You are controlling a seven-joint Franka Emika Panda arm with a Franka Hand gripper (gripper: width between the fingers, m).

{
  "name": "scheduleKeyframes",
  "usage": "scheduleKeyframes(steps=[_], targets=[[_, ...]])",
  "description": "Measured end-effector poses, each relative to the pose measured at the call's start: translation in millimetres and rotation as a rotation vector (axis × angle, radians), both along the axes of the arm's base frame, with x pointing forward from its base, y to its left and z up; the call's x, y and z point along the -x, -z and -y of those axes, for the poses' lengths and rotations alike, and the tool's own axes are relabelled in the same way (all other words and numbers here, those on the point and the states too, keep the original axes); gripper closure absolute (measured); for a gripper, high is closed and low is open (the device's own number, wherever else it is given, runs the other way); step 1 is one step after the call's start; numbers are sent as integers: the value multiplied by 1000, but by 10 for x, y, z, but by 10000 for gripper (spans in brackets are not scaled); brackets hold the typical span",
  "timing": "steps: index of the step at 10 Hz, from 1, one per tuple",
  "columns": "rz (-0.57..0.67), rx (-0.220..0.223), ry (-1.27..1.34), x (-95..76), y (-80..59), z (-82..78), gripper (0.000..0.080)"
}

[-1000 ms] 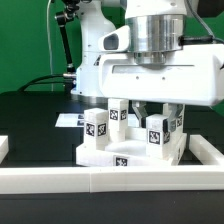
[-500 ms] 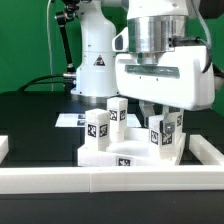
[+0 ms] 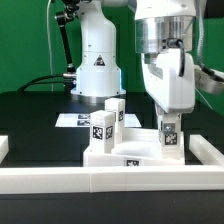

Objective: Assemble square table

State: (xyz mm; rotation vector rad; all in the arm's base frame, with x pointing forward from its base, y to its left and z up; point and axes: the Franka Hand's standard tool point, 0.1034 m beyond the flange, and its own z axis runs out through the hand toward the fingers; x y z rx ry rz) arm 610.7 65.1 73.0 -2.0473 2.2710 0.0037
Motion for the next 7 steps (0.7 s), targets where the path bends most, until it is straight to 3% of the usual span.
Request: scheduleKeyframes(steps=[4, 6, 7], targets=[[0, -8, 33, -2, 2, -3, 499], [7, 0, -96, -1, -3, -7, 186], [5, 1, -174, 12, 3, -45, 186]])
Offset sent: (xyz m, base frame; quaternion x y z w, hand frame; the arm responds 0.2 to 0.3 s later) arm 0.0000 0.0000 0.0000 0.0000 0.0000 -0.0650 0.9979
